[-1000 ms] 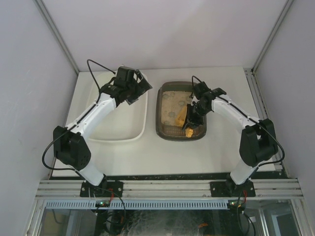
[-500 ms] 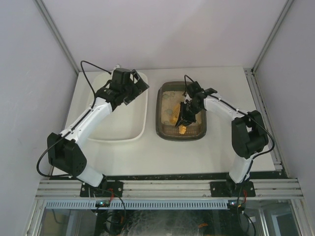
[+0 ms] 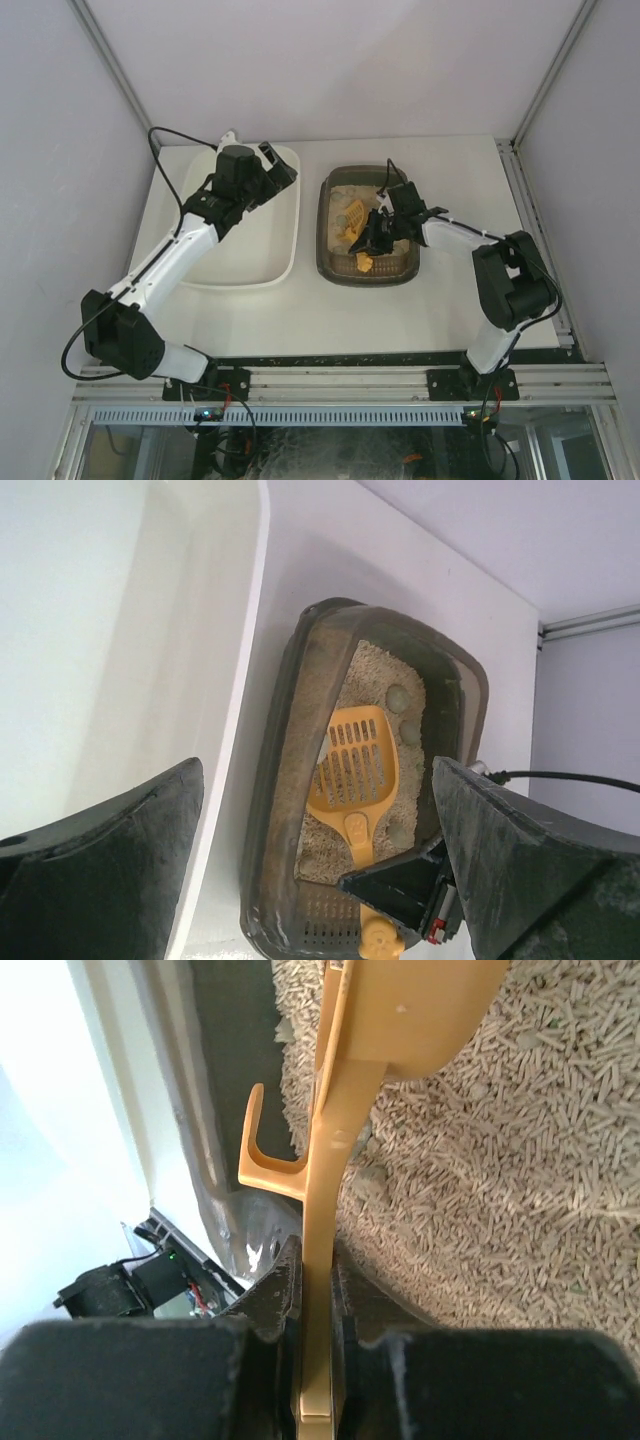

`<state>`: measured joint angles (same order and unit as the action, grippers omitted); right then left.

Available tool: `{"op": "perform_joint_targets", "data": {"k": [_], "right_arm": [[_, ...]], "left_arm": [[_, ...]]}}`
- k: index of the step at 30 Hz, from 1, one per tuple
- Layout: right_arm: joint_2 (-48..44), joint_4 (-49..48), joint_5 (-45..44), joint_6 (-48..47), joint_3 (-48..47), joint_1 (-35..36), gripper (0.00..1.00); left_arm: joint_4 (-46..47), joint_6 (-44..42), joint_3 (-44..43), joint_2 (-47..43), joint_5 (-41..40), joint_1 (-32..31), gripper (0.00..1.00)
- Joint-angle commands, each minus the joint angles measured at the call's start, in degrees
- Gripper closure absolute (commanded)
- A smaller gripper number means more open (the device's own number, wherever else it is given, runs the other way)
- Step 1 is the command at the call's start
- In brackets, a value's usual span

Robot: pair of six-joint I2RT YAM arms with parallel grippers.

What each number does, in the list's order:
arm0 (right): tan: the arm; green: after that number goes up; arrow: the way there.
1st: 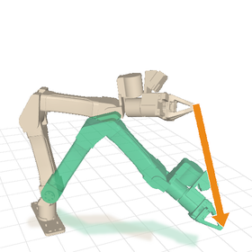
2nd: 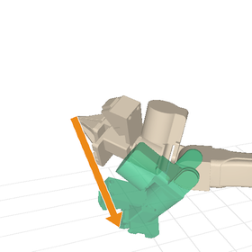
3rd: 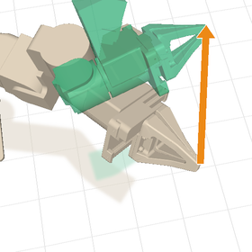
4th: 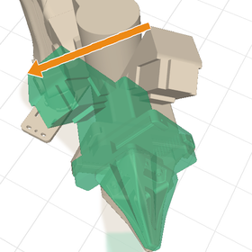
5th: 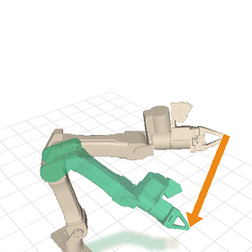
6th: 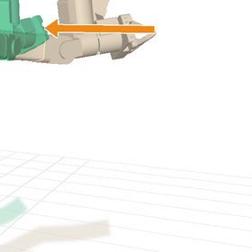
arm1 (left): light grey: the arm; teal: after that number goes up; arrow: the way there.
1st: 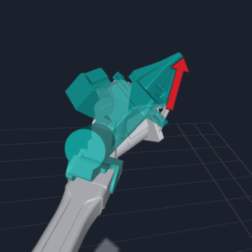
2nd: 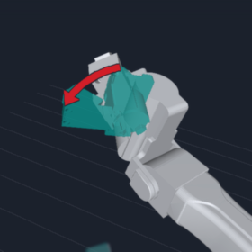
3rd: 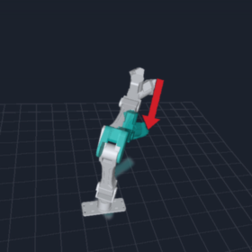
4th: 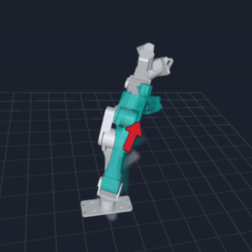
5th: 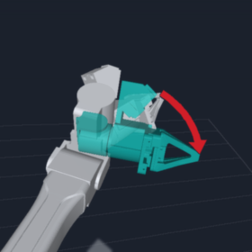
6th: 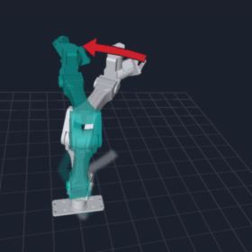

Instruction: Clean the litter box

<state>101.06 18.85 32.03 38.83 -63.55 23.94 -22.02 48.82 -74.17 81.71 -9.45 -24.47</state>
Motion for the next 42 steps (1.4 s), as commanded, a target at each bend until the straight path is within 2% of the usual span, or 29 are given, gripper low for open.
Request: {"op": "perform_joint_targets", "data": {"k": [1,9,12,19,26,29,34,38,42], "right_arm": [[-8.3,-12.5,4.9,4.7,5.0,-1.5,1.00],[-14.7,-14.0,6.1,7.0,9.8,-3.0,1.00],[-16.5,-21.1,8.2,9.6,14.8,-3.4,1.00],[-14.6,-69.2,14.7,30.3,33.0,-7.2,1.00],[-6.9,-102.7,16.6,44.4,38.4,-8.6,1.00],[-4.6,-105.0,18.3,44.1,38.3,-8.2,1.00],[-8.1,-105.0,18.7,39.7,39.2,-7.5,1.00],[-7.8,-105.0,17.6,40.4,41.1,-10.8,1.00],[-8.0,-105.1,17.4,41.9,41.9,-10.9,1.00]], "left_arm": [[5.4,-3.2,2.6,-4.0,-1.6,0.4,0.01],[6.3,-3.8,3.4,-4.5,-1.2,0.5,0.01],[7.0,-4.2,4.3,-5.0,-1.0,0.5,0.01],[8.5,-5.4,5.6,-6.4,-0.7,0.6,0.02],[9.3,-6.1,6.0,-6.8,1.1,0.6,0.02],[10.2,-6.7,6.7,-6.8,2.4,0.6,0.02],[11.6,-7.0,7.7,-7.3,4.1,0.6,0.02],[11.7,-7.6,7.9,-7.2,3.6,0.6,0.01],[12.1,-7.6,8.3,-7.5,4.0,0.6,0.00]]}}
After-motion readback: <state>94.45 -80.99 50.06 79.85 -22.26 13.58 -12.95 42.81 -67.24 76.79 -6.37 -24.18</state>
